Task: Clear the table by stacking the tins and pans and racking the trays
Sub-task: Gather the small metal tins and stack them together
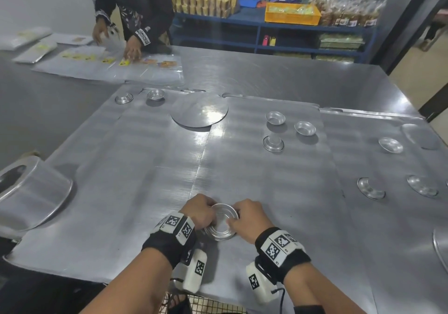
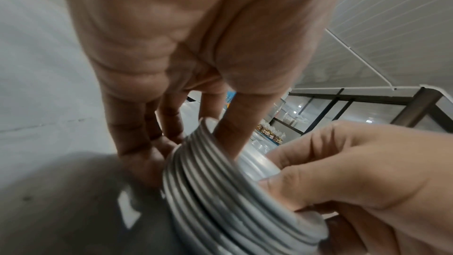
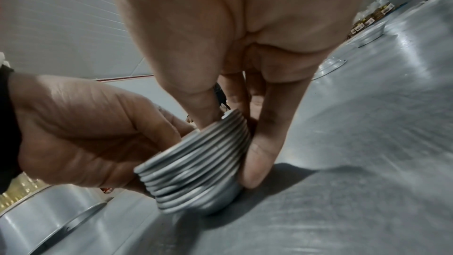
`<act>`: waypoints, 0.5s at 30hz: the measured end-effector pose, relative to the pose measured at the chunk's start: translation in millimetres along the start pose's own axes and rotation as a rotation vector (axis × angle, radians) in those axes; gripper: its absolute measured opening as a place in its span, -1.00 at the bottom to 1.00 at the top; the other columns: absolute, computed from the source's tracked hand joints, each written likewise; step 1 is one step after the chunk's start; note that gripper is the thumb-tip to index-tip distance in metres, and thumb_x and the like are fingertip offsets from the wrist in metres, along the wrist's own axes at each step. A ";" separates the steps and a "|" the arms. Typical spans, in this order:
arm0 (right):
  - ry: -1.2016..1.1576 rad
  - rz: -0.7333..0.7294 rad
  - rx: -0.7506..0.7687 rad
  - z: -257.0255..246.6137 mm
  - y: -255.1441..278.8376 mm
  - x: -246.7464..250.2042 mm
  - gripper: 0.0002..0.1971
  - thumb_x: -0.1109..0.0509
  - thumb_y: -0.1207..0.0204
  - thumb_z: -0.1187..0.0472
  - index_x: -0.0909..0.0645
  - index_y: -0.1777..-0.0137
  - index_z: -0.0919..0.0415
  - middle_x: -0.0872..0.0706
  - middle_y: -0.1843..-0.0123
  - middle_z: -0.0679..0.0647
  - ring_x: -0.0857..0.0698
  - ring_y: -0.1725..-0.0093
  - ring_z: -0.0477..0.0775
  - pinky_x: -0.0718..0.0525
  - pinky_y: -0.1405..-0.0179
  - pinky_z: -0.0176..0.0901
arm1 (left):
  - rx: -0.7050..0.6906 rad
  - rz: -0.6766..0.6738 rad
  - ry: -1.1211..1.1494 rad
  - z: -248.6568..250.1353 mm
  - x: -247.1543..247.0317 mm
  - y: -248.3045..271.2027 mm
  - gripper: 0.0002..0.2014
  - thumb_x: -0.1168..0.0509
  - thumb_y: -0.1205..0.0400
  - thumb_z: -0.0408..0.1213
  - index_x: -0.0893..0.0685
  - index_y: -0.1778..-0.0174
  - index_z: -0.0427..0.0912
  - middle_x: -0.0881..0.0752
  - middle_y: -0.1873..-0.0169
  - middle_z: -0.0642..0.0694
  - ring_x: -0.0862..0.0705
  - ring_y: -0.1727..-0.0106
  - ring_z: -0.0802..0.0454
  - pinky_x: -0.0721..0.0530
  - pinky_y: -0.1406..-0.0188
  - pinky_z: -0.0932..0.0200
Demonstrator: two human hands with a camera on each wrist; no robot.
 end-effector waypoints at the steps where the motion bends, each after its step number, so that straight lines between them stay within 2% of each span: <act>1: -0.004 -0.007 0.003 0.9 -0.5 -0.1 -0.88 -0.43 -0.42 0.22 -0.79 0.14 0.19 -0.78 0.25 0.12 -0.74 0.20 0.13 -0.44 0.44 -0.41 | 0.007 -0.013 -0.032 1.1 -0.1 -0.6 -0.72 -0.33 -0.41 -0.48 -0.84 0.05 -0.17 -0.84 0.22 -0.15 -0.80 0.09 -0.11 -0.75 0.13 0.09; 3: -0.024 -0.029 0.008 2.8 -1.3 1.5 -0.86 -0.44 -0.45 0.20 -0.79 0.08 0.20 -0.76 0.24 0.09 -0.72 0.22 0.08 -0.37 0.49 -0.54 | 0.016 -0.035 -0.111 5.5 -1.0 -2.0 -0.82 -0.31 -0.48 -0.43 -0.80 0.12 -0.17 -0.80 0.24 -0.12 -0.77 0.13 -0.08 -0.70 0.20 0.13; 4: -0.047 -0.040 0.006 4.1 -1.4 2.9 -0.83 -0.46 -0.47 0.16 -0.79 0.01 0.19 -0.78 0.20 0.09 -0.72 0.21 0.06 -0.40 0.47 -0.56 | 0.015 -0.045 -0.150 9.8 -1.7 -3.0 -0.85 -0.30 -0.53 -0.38 -0.78 0.11 -0.15 -0.80 0.20 -0.11 -0.76 0.11 -0.06 -0.69 0.18 0.15; 6: -0.123 -0.070 -0.018 10.2 -3.4 6.1 -0.67 -0.49 -0.47 0.09 -0.74 -0.19 0.21 -0.82 0.03 0.14 -0.78 0.11 0.05 -0.60 0.28 -0.51 | 0.009 -0.045 -0.236 22.4 -2.7 -5.5 -0.81 -0.34 -0.58 -0.23 -0.78 -0.06 -0.13 -0.80 -0.02 -0.11 -0.76 -0.06 -0.07 -0.70 -0.01 0.13; 7: -0.160 -0.079 -0.039 14.2 -4.5 9.6 -0.57 -0.50 -0.47 0.06 -0.69 -0.30 0.21 -0.82 -0.06 0.17 -0.79 0.07 0.06 -0.69 0.13 -0.39 | 0.006 -0.027 -0.286 30.1 -2.2 -7.1 -0.73 -0.36 -0.60 -0.17 -0.76 -0.19 -0.13 -0.77 -0.15 -0.10 -0.74 -0.17 -0.09 -0.68 -0.12 0.12; 8: -0.172 -0.083 -0.058 19.1 -5.8 14.6 -0.50 -0.50 -0.47 0.05 -0.63 -0.39 0.21 -0.80 -0.12 0.18 -0.78 0.07 0.04 -0.72 0.05 -0.28 | -0.003 0.001 -0.335 39.1 -1.5 -8.8 -0.65 -0.36 -0.61 -0.17 -0.71 -0.31 -0.14 -0.72 -0.26 -0.11 -0.70 -0.26 -0.11 -0.65 -0.20 0.12; 10: -0.140 -0.085 -0.075 30.1 -8.2 30.0 -0.47 -0.47 -0.51 0.04 -0.58 -0.46 0.19 -0.78 -0.19 0.16 -0.73 0.09 -0.02 -0.64 0.01 -0.28 | -0.046 0.049 -0.378 59.0 -0.5 -13.9 -0.56 -0.30 -0.63 -0.25 -0.60 -0.47 -0.15 -0.63 -0.40 -0.16 -0.64 -0.36 -0.13 -0.60 -0.27 0.14; 12: -0.107 -0.080 -0.090 44.4 -9.2 50.4 -0.48 -0.48 -0.52 0.04 -0.57 -0.46 0.18 -0.76 -0.23 0.16 -0.72 0.01 -0.01 -0.58 -0.05 -0.31 | -0.087 0.066 -0.409 81.7 -1.8 -20.2 -0.54 -0.27 -0.63 -0.27 -0.56 -0.50 -0.13 -0.62 -0.41 -0.17 -0.64 -0.35 -0.13 -0.60 -0.22 0.16; 15: -0.022 -0.027 -0.129 71.4 -7.7 83.4 -0.51 -0.49 -0.51 0.01 -0.62 -0.40 0.17 -0.77 -0.19 0.12 -0.73 -0.15 0.03 -0.57 -0.11 -0.30 | -0.164 0.056 -0.483 118.4 -11.9 -34.7 -0.61 -0.32 -0.61 -0.19 -0.66 -0.37 -0.15 -0.69 -0.30 -0.17 -0.67 -0.29 -0.15 -0.63 -0.18 0.14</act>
Point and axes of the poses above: each hand's wrist, its own y-axis away from the middle knuckle, its own x-axis out of the back of the hand, z = x × y, the point moved 4 cm from there along -y, towards the middle knuckle
